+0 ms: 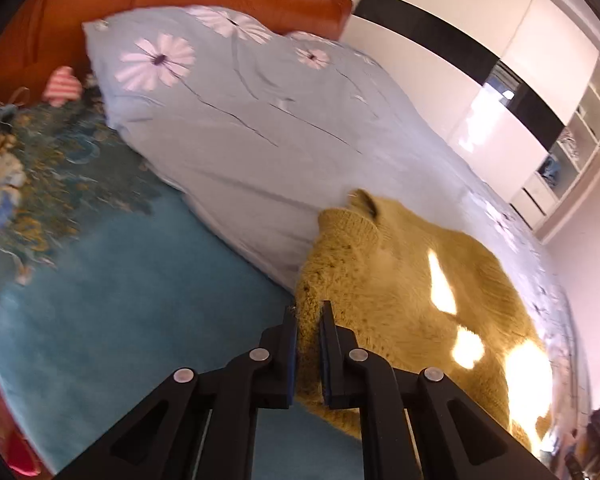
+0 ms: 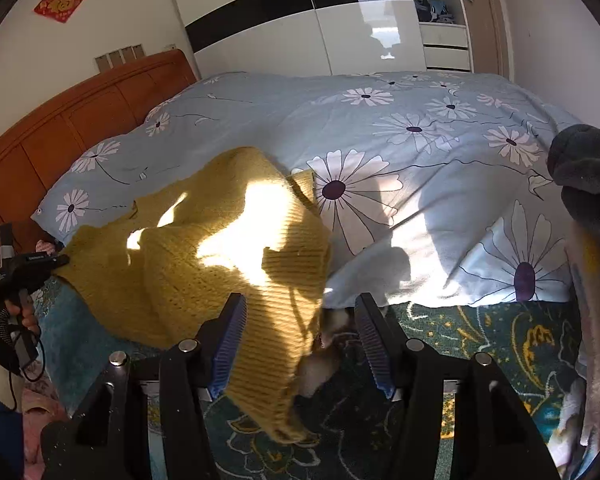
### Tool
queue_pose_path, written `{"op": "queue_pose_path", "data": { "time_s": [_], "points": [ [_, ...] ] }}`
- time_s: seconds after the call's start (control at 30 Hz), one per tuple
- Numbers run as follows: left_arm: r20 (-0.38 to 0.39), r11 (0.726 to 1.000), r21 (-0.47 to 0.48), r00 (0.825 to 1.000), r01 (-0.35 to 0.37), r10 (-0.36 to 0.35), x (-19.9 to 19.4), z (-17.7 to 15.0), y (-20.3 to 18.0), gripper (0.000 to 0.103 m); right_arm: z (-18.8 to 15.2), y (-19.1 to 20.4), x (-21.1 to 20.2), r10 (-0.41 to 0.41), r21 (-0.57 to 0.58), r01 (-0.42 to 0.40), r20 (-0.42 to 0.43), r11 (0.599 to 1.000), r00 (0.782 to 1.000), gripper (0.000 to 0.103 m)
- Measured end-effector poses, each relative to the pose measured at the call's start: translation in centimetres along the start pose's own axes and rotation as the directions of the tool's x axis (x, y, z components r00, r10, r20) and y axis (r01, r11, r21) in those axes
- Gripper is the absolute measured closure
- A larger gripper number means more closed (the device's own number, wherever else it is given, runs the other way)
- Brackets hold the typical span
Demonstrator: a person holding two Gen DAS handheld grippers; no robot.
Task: Fold clothes
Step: 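Lay the sweater flat on the duvet with both grippers, then release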
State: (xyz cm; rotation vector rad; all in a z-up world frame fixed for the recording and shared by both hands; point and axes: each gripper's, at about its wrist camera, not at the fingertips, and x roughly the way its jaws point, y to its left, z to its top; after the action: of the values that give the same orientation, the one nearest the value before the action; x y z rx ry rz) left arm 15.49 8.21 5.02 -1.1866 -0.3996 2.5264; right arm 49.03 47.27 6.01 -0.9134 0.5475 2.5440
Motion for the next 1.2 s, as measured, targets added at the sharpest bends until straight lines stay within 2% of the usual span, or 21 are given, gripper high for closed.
{"op": "queue_pose_path", "data": {
  "time_s": [0.13, 0.23, 0.27, 0.43, 0.6, 0.73, 0.87, 0.9, 0.97, 1.0, 1.03, 1.07, 1.2],
  "points": [
    [0.020, 0.996, -0.026, 0.996, -0.088, 0.088, -2.0, 0.9, 4.9, 0.093, 0.6, -0.5, 2.3, 0.058, 0.049, -0.057, -0.021, 0.997, 0.998, 0.045],
    [-0.008, 0.994, -0.082, 0.997, -0.079, 0.079, -1.5, 1.3, 7.4, 0.093, 2.7, -0.5, 4.9, 0.114, 0.074, -0.112, -0.019, 0.991, 0.993, 0.045],
    [-0.020, 0.993, -0.098, 0.998, -0.068, 0.067, -1.1, 1.2, 8.0, 0.093, 3.5, -0.6, 6.2, 0.110, 0.083, -0.108, -0.028, 0.991, 0.994, 0.045],
    [-0.052, 0.997, -0.039, 0.997, -0.064, 0.062, 0.2, -0.2, 8.4, 0.093, 8.0, -1.4, 13.0, 0.092, 0.126, -0.082, -0.074, 0.989, 0.993, 0.045],
    [-0.062, 0.998, -0.054, 0.998, -0.028, 0.025, -0.6, -0.4, 8.8, 0.093, 11.1, -3.1, 19.0, 0.061, 0.209, -0.035, -0.118, 0.977, 0.991, 0.045],
    [-0.066, 0.999, -0.036, 0.998, -0.025, 0.023, -0.6, -0.4, 8.6, 0.093, 11.6, -3.6, 21.4, 0.104, 0.285, -0.065, -0.126, 0.956, 0.987, 0.045],
    [-0.070, 0.999, -0.029, 0.997, -0.033, 0.031, 0.2, -0.5, 8.4, 0.093, 11.9, -2.7, 22.1, 0.142, 0.294, -0.102, -0.116, 0.950, 0.983, 0.045],
    [-0.071, 0.999, -0.033, 0.997, -0.032, 0.029, 0.4, -0.5, 8.4, 0.093, 11.9, -2.4, 22.1, 0.161, 0.296, -0.121, -0.113, 0.948, 0.980, 0.047],
    [-0.070, 0.999, -0.041, 0.997, -0.033, 0.030, 0.6, -0.6, 8.5, 0.093, 12.0, -1.8, 21.8, 0.150, 0.281, -0.114, -0.109, 0.953, 0.983, 0.059],
    [-0.070, 0.998, -0.045, 0.997, -0.033, 0.030, 0.6, -0.7, 8.6, 0.093, 12.0, -1.7, 21.6, 0.146, 0.275, -0.110, -0.112, 0.955, 0.983, 0.073],
    [-0.068, 0.999, -0.044, 0.997, -0.032, 0.029, 0.6, -0.7, 8.5, 0.093, 12.0, -1.7, 21.4, 0.142, 0.269, -0.107, -0.115, 0.957, 0.983, 0.082],
    [-0.066, 0.999, -0.042, 0.997, -0.029, 0.026, 0.5, -0.7, 8.5, 0.093, 12.1, -1.7, 21.0, 0.120, 0.256, -0.087, -0.120, 0.963, 0.985, 0.087],
    [-0.060, 0.999, -0.032, 0.998, -0.019, 0.017, 0.2, -0.7, 8.4, 0.093, 13.4, -3.1, 17.9, 0.014, 0.211, 0.001, -0.070, 0.978, 0.997, 0.090]
  ]
}}
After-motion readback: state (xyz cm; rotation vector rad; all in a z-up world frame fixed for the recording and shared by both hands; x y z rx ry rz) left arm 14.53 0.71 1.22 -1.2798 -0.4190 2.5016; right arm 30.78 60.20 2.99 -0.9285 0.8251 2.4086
